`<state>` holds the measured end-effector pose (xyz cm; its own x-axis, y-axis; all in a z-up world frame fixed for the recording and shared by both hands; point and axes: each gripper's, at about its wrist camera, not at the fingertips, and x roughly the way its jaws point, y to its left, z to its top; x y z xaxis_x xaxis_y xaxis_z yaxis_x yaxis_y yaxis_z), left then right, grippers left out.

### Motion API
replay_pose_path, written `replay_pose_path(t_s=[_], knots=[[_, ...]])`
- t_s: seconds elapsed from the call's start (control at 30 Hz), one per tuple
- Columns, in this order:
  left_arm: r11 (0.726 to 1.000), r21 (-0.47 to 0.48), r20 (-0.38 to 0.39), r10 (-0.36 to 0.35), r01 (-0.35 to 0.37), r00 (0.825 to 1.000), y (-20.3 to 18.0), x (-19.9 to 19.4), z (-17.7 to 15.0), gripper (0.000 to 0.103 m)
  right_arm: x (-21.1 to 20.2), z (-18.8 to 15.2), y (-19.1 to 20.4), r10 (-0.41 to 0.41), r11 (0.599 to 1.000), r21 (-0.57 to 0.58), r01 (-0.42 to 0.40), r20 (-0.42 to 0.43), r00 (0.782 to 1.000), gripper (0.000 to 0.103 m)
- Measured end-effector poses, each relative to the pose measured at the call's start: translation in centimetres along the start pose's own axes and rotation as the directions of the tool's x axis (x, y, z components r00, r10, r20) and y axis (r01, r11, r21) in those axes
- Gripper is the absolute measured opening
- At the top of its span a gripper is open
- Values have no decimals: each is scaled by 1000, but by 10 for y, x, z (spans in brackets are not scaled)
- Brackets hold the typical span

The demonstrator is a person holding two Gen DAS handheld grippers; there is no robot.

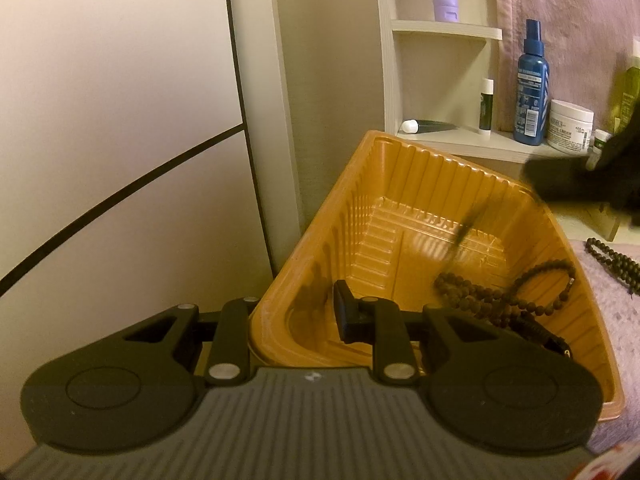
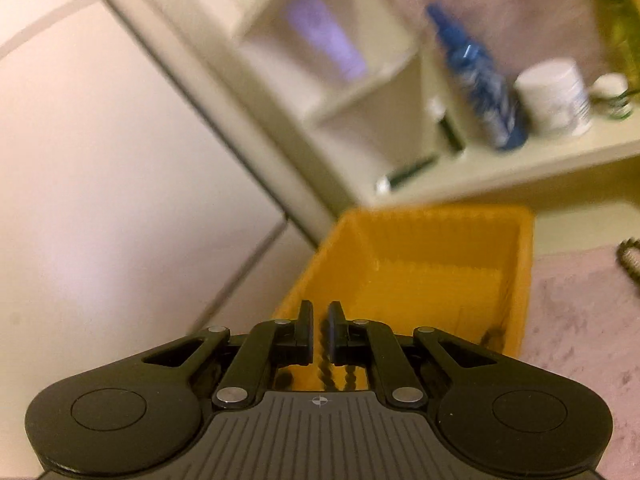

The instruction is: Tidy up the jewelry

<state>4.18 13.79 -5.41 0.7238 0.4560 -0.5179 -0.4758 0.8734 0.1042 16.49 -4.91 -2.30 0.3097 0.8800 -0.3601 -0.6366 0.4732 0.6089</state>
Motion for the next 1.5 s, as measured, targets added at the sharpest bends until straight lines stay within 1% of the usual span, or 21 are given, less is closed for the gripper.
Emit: replay_pose_path(t_s=[0.03, 0.07, 0.1, 0.13, 0.2, 0.33, 0.47, 0.6, 0.73, 0.9, 0.97, 1.03, 1.07, 1.17, 1.23, 1.4, 1.5], knots=[[1000, -2, -2, -1, 1, 1000, 0, 0, 0, 22, 2, -3, 0, -15, 1000, -18, 15, -12, 1000, 21], [1000, -3, -2, -2, 2, 1000, 0, 0, 0, 22, 2, -7, 0, -33, 999, -30, 33, -17, 999, 37], [1000, -3, -3, -1, 1, 1000, 0, 1, 0, 22, 1, -10, -1, -53, 998, -37, 53, -17, 998, 46], [1000, -2, -2, -1, 1, 1000, 0, 1, 1, 22, -1, -12, -3, -67, 997, -44, 66, -20, 998, 47], [1000, -3, -1, 1, -1, 1000, -1, 1, 1, 22, -6, -17, -7, -88, 994, -60, 86, -31, 996, 47], [1000, -5, -3, 2, -2, 1000, -1, 1, 1, 22, -24, -28, -20, -172, 981, -94, 168, -40, 984, 47], [1000, -2, -4, 6, -6, 1000, -1, 2, 1, 22, -46, -37, -38, -231, 971, -69, 228, -42, 972, 47], [1000, 2, -4, 11, -11, 1000, -2, 2, 1, 22, -65, -41, -52, -314, 948, -69, 311, -32, 949, 47], [1000, 8, -4, 13, -13, 1000, -3, 2, 1, 22, -88, -42, -72, -394, 918, -61, 392, -24, 919, 47], [1000, 12, -4, 15, -15, 1000, -3, 3, 1, 22, -114, -44, -101, -506, 861, -65, 504, -4, 863, 47], [1000, 14, -4, 17, -17, 1000, -3, 3, 0, 22, -121, -41, -113, -537, 842, -65, 536, 0, 844, 47], [1000, 14, -6, 17, -17, 1000, -3, 3, 1, 22, -126, -38, -122, -568, 820, -88, 566, 8, 823, 48], [1000, 13, -6, 17, -17, 1000, -3, 3, 1, 22, -127, -36, -125, -577, 811, -107, 575, 12, 816, 48], [1000, 15, -5, 18, -18, 1000, -4, 3, 1, 22, -124, -30, -131, -584, 799, -159, 580, 24, 811, 48], [1000, 14, -5, 18, -18, 1000, -4, 3, 1, 22, -119, -25, -133, -578, 794, -206, 572, 31, 815, 48], [1000, 16, -6, 18, -18, 1000, -4, 3, 0, 22, -100, -16, -142, -580, 773, -294, 562, 30, 814, 48], [1000, 15, -8, 17, -17, 1000, -3, 3, 0, 22, -87, -13, -150, -592, 759, -321, 566, 22, 806, 47]])
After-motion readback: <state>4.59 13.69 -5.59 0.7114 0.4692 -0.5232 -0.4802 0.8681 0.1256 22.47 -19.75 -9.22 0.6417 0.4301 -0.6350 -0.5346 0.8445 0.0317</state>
